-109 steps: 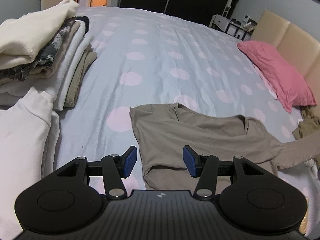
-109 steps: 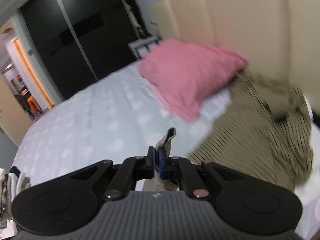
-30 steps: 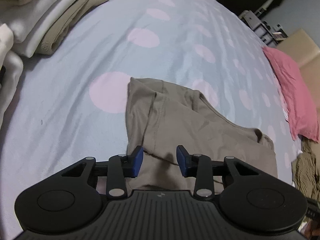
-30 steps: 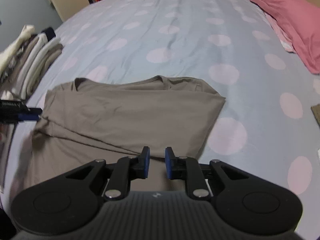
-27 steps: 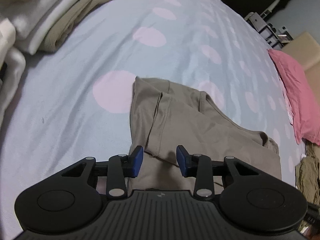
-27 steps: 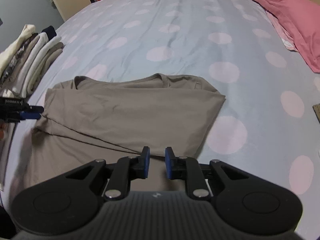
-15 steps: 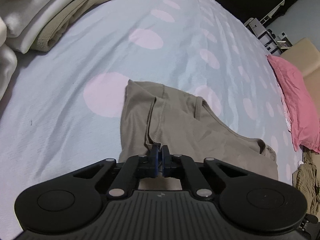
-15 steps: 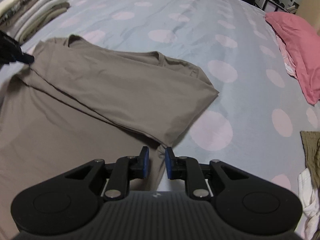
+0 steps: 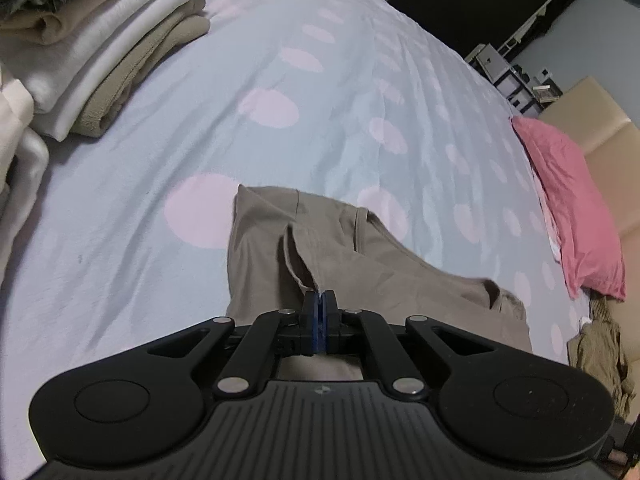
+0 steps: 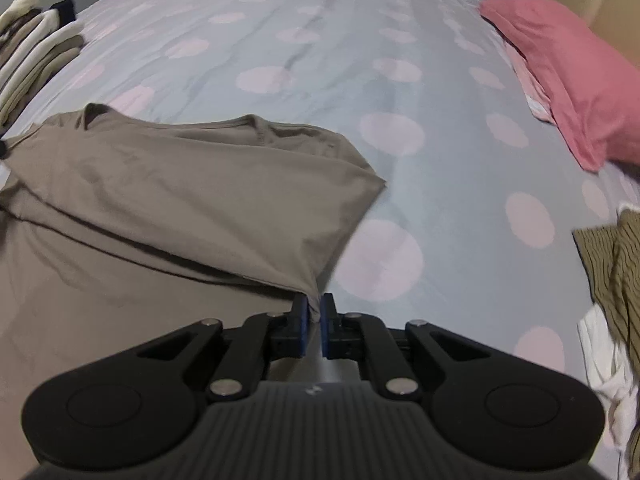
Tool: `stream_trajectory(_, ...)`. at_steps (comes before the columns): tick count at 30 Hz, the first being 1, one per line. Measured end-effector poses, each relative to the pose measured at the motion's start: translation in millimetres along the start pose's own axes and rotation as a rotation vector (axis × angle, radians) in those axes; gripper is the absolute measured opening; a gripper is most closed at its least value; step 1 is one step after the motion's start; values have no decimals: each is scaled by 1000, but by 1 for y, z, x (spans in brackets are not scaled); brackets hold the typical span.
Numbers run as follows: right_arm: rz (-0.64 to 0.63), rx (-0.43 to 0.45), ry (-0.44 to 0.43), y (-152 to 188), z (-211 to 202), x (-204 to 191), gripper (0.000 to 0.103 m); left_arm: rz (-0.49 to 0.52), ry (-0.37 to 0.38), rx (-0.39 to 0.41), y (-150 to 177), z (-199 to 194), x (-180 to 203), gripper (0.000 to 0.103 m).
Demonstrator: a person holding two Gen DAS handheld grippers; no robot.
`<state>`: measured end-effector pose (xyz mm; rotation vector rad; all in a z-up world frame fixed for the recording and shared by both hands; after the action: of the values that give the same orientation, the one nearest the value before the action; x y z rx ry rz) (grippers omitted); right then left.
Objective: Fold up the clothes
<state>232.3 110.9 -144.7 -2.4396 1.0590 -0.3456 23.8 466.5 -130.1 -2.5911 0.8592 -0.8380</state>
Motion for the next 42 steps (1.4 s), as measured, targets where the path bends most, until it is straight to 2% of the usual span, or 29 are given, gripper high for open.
stream_trajectory(9, -3, -67, 8, 7, 15, 2, 7, 58, -110, -76, 14, 13, -13, 0)
stream_trajectory(15, -1, -109, -11, 15, 22, 5, 7, 83, -124, -101, 22, 22, -20, 1)
stream_trajectory(19, 15, -117, -26, 18, 14, 9, 10, 125, -121, -79, 24, 4, -14, 5)
stream_trajectory(21, 32, -117, -48, 22, 6, 9, 13, 154, -121, -69, 28, -9, -10, 19)
stream_trajectory(22, 39, -114, -66, 24, 1, 8, 13, 170, -126, -65, 32, -15, -9, 21)
stream_trajectory(27, 41, -111, -153, 40, -23, -11, 16, 278, -128, -102, 61, -47, -10, 22)
stream_trajectory(32, -101, -85, -251, 76, -52, -50, 16, 422, -100, -115, 104, -83, -13, 22)
stream_trajectory(37, -278, -53, -309, 124, -82, -81, 19, 576, -77, -131, 153, -112, -14, 22)
stream_trajectory(39, -359, -37, -341, 143, -95, -91, 19, 676, -57, -143, 174, -121, -10, 22)
stream_trajectory(41, -447, -26, -361, 162, -107, -101, 24, 789, -33, -164, 198, -128, -4, 23)
stream_trajectory(42, -488, -18, -361, 172, -113, -105, 29, 848, -23, -180, 210, -131, -1, 25)
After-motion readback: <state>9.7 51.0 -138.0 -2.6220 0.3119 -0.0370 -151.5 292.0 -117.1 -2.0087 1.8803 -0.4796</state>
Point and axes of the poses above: each gripper's, at about its wrist camera, not at the fingertips, and z roughly the way its jaws point, x to its right, y to its underside, the point moved 4 cm from there along z, roughly the way its jaws point, and after that the axes turned 1 degree about z, right-handed, at the moved point
